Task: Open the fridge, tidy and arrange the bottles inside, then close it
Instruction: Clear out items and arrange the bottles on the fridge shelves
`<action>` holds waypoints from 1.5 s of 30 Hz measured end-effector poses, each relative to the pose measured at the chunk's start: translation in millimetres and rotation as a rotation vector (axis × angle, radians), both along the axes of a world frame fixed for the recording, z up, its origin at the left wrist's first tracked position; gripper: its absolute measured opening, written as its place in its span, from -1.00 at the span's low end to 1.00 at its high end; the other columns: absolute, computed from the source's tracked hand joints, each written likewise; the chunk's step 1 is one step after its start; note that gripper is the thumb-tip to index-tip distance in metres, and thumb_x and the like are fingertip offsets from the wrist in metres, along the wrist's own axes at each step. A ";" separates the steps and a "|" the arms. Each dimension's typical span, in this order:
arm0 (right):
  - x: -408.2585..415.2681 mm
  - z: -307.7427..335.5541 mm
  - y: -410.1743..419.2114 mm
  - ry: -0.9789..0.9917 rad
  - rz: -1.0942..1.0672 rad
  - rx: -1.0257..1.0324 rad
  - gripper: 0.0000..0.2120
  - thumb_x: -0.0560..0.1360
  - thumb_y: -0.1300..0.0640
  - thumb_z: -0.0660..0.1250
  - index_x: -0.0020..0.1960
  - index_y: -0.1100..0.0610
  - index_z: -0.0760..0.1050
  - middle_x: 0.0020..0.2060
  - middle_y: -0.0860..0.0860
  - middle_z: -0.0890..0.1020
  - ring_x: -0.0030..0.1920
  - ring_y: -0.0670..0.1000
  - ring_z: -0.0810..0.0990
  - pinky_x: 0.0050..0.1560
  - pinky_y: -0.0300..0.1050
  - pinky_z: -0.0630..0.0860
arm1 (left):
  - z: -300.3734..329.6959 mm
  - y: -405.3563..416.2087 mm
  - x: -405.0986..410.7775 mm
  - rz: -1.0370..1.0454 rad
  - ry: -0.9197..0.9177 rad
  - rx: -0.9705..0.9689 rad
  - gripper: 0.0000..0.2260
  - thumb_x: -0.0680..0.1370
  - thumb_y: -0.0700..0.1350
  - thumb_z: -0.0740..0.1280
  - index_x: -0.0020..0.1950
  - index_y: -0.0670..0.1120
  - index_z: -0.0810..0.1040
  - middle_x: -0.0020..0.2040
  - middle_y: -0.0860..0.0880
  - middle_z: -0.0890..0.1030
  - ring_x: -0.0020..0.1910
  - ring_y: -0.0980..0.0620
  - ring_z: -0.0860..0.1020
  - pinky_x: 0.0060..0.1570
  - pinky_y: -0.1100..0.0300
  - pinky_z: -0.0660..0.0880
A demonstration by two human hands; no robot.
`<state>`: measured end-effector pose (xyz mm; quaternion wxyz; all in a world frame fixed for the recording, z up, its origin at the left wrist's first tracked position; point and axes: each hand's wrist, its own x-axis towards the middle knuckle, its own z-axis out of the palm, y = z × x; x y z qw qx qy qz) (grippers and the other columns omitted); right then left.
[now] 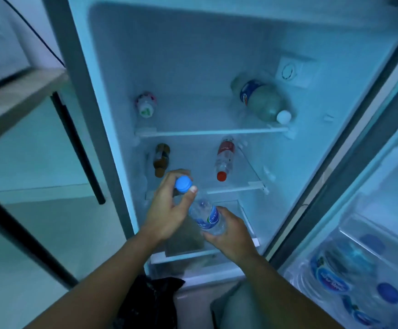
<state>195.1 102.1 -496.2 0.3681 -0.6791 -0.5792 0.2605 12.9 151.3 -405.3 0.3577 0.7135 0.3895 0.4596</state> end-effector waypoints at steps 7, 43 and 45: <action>9.0 97.8 -1.7 -0.154 0.110 0.123 -0.46 0.23 0.00 0.54 0.20 -0.04 0.55 0.01 -0.11 0.67 0.01 -0.11 0.63 0.11 -0.11 0.56 | 96.2 -24.4 -16.4 -0.037 -0.020 -0.027 -0.76 0.45 -0.08 0.49 -0.03 -0.06 0.45 0.03 0.04 0.65 -0.04 -0.04 0.61 -0.13 0.26 0.55; 37.8 153.1 109.6 -0.524 -0.157 0.467 -0.55 0.58 -0.13 0.23 0.41 0.03 0.48 0.40 -0.11 0.49 0.44 -0.05 0.31 0.43 -0.11 0.33 | 108.9 76.3 -3.0 0.401 0.221 0.224 -0.71 0.52 0.05 0.30 0.23 0.19 0.41 0.25 -0.01 0.30 -0.14 -0.35 0.59 -0.26 -0.31 0.57; 34.8 150.8 111.3 -0.499 -0.173 0.493 -0.55 0.57 -0.13 0.24 0.39 0.03 0.49 0.39 -0.11 0.50 0.44 -0.07 0.30 0.44 -0.02 0.34 | 110.6 82.5 2.6 0.419 0.232 0.215 -0.71 0.48 0.12 0.30 0.19 0.21 0.40 0.19 0.04 0.27 -0.28 -0.32 0.59 -0.38 -0.26 0.58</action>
